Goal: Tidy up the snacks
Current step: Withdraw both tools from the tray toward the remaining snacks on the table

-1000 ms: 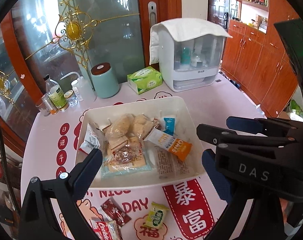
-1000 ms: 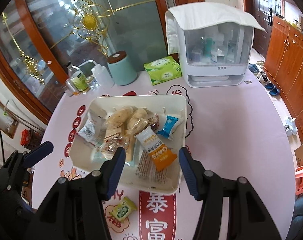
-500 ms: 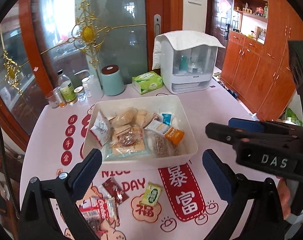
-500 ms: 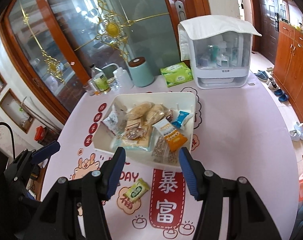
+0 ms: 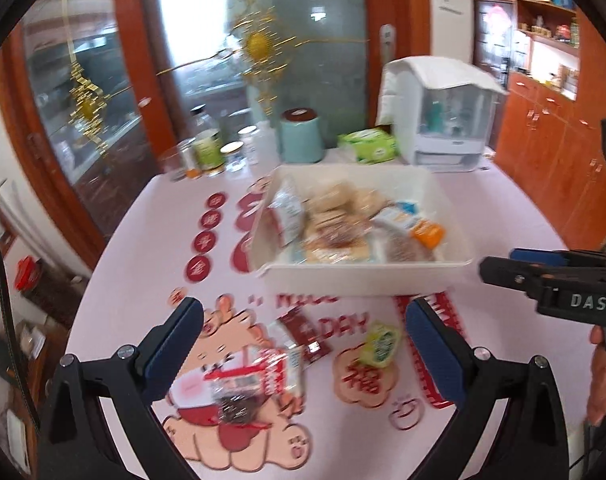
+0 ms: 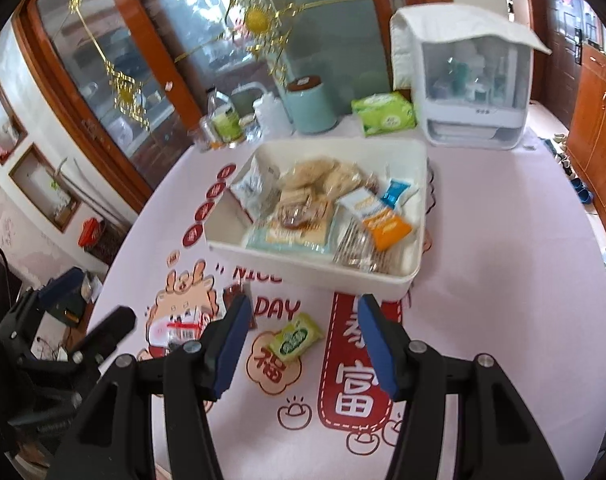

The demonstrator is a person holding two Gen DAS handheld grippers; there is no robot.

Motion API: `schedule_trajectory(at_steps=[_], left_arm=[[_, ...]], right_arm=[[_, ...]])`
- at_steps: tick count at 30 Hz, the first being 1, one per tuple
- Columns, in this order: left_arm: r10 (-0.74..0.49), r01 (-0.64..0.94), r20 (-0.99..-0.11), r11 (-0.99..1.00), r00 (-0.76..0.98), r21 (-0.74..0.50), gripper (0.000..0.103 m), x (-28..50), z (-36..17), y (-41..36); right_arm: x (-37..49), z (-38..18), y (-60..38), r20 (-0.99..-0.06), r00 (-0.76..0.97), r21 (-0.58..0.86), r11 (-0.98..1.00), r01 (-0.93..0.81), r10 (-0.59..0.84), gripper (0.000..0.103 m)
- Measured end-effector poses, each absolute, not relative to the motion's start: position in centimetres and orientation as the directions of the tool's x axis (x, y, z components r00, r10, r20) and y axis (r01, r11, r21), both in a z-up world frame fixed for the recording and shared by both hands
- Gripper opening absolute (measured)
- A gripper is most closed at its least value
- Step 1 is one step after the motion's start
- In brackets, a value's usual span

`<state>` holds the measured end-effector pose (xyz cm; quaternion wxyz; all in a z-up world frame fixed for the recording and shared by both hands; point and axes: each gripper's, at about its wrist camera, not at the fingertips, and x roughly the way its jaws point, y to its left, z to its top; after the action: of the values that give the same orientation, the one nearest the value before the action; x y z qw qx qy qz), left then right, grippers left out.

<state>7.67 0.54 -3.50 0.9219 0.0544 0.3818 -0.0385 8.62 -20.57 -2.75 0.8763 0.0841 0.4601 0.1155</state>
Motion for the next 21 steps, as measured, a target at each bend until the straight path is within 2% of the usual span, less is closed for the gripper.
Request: schedule_trajectory(at_steps=[10,21], left_arm=[[0.022,0.017,-0.804,0.999,0.594,0.04,0.101,7.0,-11.5,5.7],[-0.023,-0.064,-0.87,0.996,0.493,-0.063,0.101,9.2,-17.6,8.8]], right_arm=[[9.8,-9.1,-17.7,-0.856,0.441,0.247,0.963,-0.108,0.269,0.056],[11.8,-16.3,-15.3,-0.915,0.313,0.254,0.966,-0.042,0.254,0.056]])
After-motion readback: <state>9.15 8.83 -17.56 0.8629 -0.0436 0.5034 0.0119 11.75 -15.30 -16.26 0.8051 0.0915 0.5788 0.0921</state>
